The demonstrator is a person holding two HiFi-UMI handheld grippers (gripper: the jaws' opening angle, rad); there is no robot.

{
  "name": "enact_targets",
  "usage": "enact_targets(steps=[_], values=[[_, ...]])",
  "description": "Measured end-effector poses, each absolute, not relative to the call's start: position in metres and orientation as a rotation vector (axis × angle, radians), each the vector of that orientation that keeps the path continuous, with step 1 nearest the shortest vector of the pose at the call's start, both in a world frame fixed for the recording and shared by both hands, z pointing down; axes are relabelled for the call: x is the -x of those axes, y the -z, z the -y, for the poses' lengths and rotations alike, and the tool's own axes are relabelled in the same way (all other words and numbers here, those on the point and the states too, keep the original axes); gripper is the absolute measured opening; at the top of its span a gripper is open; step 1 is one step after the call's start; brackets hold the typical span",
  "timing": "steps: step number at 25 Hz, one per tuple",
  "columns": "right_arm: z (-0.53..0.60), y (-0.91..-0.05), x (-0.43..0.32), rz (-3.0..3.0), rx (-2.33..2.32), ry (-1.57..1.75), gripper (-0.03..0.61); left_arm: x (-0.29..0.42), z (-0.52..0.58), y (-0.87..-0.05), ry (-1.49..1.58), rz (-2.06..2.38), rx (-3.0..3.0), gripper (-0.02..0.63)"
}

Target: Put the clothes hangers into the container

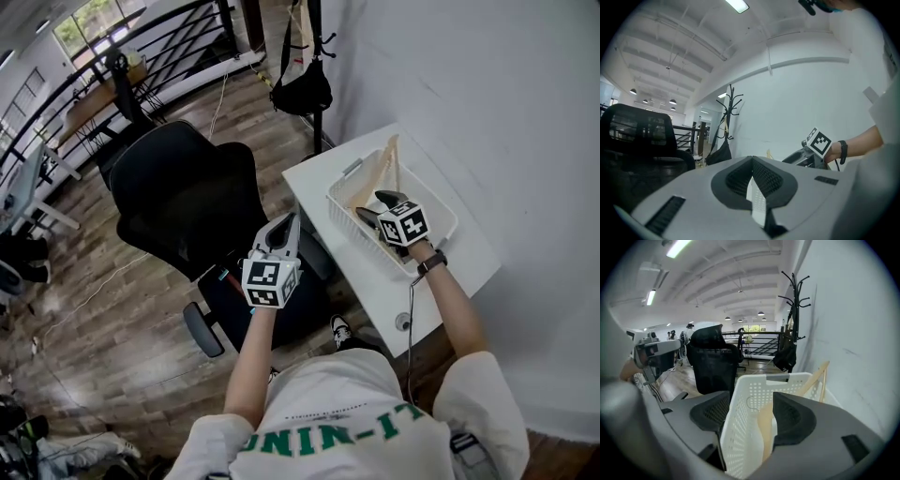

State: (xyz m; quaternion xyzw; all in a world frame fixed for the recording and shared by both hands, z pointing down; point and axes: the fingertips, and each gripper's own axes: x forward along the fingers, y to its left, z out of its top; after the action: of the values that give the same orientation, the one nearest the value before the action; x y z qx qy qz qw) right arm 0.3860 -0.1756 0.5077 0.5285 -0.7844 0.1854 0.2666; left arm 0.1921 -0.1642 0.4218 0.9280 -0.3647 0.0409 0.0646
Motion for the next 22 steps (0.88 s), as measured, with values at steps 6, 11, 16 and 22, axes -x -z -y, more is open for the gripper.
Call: enact_targets(steps=[6, 11, 16, 22], values=[[0.19, -0.479, -0.306, 2.225, -1.302, -0.389, 0.301, -0.139, 0.165, -0.42, -0.135, 1.215, -2.757, 0.011], [0.19, -0.48, -0.226, 2.313, -1.143, -0.328, 0.301, -0.086, 0.157, -0.425, -0.127, 1.351, -2.686, 0.011], [0.19, -0.482, -0.149, 2.383, -0.974, -0.247, 0.278, -0.032, 0.159, -0.429, -0.089, 1.462, -2.599, 0.011], [0.172, -0.509, -0.087, 2.384, -0.806, -0.253, 0.276, 0.021, 0.148, -0.44, -0.071, 1.556, -2.513, 0.011]])
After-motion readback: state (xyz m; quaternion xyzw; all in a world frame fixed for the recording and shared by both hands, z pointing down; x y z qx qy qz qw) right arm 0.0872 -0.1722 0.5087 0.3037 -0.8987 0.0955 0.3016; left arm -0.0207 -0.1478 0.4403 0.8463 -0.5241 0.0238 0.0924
